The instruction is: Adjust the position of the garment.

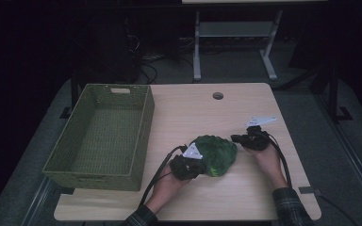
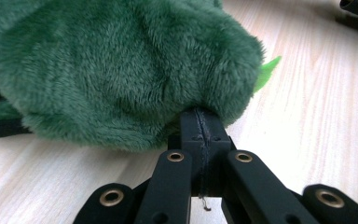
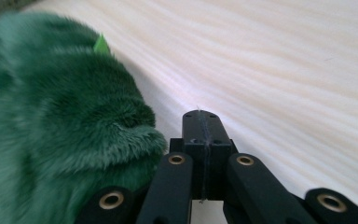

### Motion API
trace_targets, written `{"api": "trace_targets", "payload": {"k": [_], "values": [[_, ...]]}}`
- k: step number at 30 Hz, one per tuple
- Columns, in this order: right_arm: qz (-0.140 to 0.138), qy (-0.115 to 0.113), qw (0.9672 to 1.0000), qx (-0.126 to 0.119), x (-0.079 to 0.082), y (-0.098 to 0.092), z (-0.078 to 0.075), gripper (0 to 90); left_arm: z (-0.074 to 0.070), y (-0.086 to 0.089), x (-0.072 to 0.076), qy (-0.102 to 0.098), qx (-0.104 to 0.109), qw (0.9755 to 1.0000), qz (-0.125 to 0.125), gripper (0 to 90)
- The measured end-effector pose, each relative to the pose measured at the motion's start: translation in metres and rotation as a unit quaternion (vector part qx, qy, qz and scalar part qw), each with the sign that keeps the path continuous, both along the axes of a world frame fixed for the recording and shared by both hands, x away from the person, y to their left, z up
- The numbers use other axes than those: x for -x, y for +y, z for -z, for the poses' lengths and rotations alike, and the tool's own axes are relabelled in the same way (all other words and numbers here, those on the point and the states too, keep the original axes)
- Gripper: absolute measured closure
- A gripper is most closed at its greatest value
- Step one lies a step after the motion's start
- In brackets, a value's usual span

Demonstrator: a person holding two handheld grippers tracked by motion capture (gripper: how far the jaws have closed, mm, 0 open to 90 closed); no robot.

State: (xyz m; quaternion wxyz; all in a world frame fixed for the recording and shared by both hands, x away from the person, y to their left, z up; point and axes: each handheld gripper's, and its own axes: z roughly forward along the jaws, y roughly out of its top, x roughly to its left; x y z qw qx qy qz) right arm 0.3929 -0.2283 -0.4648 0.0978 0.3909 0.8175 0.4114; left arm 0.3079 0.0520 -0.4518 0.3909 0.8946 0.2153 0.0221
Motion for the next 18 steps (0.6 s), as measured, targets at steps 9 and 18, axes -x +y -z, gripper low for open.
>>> {"api": "trace_targets", "payload": {"k": [9, 18], "values": [[-0.039, 0.028, 0.9988, 0.01, 0.006, 0.014, 0.008, 90.0, 0.008, -0.004, -0.01, 0.0, -0.016, 0.9999, -0.004, 89.9], [-0.072, 0.035, 0.9966, 0.018, 0.031, 0.015, 0.005, 90.0, 0.006, 0.011, -0.023, -0.003, -0.028, 0.9996, 0.001, 89.9]]}}
